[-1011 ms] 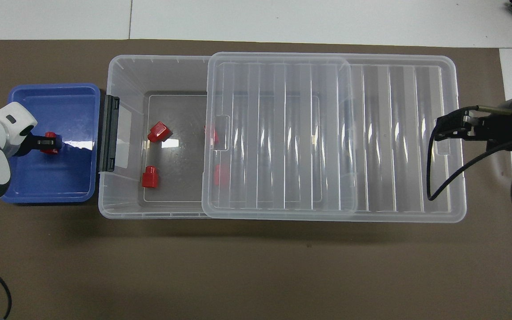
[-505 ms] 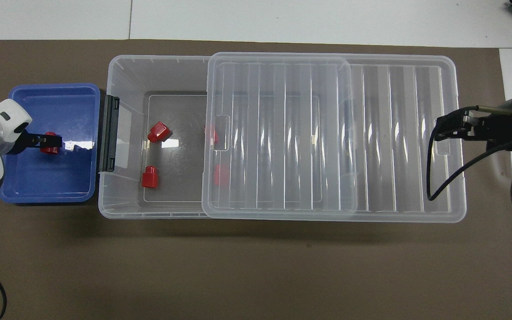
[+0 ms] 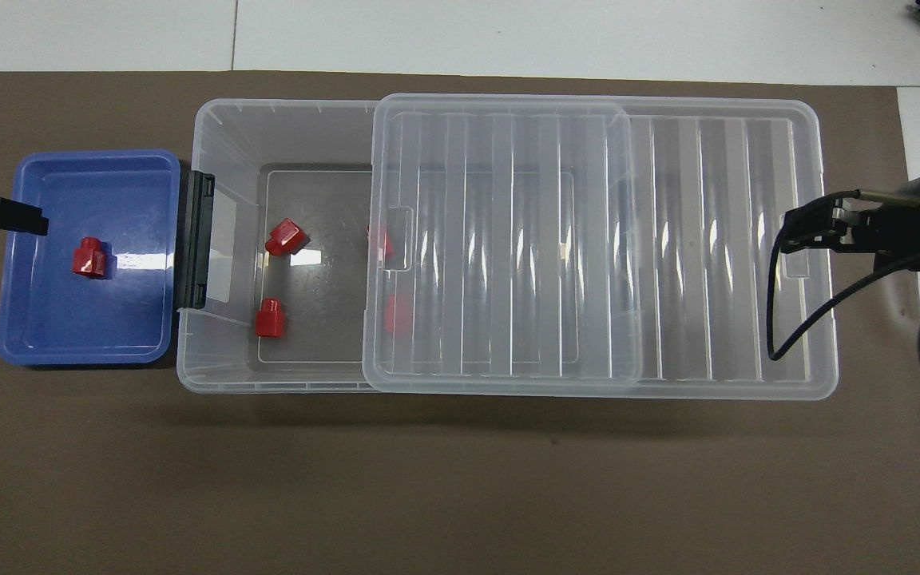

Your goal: Place red block in blue tray from box

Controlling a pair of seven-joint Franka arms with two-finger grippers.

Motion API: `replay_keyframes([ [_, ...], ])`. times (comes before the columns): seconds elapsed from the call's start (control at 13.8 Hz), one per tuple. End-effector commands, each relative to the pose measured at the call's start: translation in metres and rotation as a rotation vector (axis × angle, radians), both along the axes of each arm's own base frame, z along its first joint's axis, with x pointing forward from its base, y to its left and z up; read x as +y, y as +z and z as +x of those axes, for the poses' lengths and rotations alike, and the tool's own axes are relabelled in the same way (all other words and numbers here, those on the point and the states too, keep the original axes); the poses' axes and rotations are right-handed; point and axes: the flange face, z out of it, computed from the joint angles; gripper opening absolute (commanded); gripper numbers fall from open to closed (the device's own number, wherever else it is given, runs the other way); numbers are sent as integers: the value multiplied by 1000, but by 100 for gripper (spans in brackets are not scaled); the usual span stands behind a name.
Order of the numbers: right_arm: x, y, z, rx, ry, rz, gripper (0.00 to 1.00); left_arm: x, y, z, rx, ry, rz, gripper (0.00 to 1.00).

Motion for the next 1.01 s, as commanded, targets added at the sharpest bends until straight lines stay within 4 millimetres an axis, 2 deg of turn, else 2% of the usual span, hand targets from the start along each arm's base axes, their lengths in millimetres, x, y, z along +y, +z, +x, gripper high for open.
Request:
replay_keyframes([
  [0.0,-1,1,-6,-7,-7,13,100,-45,36,-22,10,75,-15,100],
  [0.07,-1,1,-6,-7,-7,13,100,-56,41,-29,7,64,-11,100],
  [0.29,-1,1,-6,-7,-7,13,100,-60,33,-37,12,49,-6,100],
  [0.72,-1,1,-6,-7,-7,13,100,-45,32,-39,24,83,-7,100],
  [0.94,-1,1,-6,-7,-7,13,100,-48,32,-40,26,78,-5,100],
])
